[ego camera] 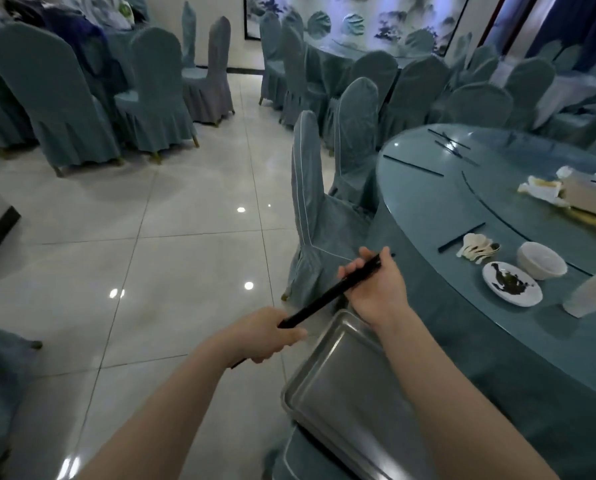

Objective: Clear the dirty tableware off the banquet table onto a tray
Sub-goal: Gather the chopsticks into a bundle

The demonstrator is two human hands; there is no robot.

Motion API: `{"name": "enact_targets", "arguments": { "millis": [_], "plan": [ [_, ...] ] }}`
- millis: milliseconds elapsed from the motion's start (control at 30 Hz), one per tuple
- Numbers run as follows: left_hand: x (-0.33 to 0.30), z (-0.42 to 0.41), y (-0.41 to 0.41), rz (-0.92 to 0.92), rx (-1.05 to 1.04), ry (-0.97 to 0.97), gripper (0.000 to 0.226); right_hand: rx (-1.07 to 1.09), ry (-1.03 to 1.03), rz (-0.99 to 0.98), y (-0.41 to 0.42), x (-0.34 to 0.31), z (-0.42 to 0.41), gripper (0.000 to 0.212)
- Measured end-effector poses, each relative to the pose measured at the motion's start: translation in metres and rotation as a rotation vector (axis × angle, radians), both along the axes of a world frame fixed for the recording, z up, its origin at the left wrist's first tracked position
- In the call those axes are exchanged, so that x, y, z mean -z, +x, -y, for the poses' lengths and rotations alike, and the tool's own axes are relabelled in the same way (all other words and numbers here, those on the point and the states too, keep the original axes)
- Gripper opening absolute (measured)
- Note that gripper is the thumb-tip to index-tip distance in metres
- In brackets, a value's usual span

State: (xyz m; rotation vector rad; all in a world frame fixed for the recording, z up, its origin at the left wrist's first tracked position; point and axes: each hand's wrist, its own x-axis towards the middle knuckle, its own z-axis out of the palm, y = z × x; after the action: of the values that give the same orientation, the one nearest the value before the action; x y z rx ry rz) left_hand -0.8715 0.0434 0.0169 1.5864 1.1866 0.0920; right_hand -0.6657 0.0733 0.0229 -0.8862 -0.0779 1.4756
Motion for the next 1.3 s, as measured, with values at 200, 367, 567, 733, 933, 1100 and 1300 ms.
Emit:
{"name": "enact_targets", "arguments": {
  "millis": [200,367,567,733,933,1100,1300],
  "plan": [
    [-0.005,-0.08,-0.091,-0.054,-0.001,0.05,0.034,0.095,0.004,-0.059,-0.087,0.0,-0.077,0.049],
    [0.006,-0.138,-0.119,-0.119,0.045,0.063,0.036,0.338,-0.013,0.101,-0.096,0.004,-0.119,0.026],
    [0.015,-0.218,-0.095,-0.175,0.163,0.197,0.032,0.243,-0.13,0.659,-0.068,0.032,-0.163,0.033],
    [0.012,-0.307,-0.066,-0.264,0.302,0.375,0.023,0.169,-0.118,0.839,-0.043,0.046,-0.235,0.031],
    [0.004,-0.41,-0.017,-0.24,0.37,0.412,0.021,0.25,-0.115,0.774,0.004,0.05,-0.312,0.026],
    [0.012,-0.472,0.028,-0.093,0.271,0.295,0.026,0.397,-0.261,0.783,0.054,0.065,-0.332,0.02],
    [0.02,-0.553,0.1,-0.018,0.287,0.176,0.027,0.57,-0.499,0.842,0.113,0.092,-0.339,0.023]
  ]
}}
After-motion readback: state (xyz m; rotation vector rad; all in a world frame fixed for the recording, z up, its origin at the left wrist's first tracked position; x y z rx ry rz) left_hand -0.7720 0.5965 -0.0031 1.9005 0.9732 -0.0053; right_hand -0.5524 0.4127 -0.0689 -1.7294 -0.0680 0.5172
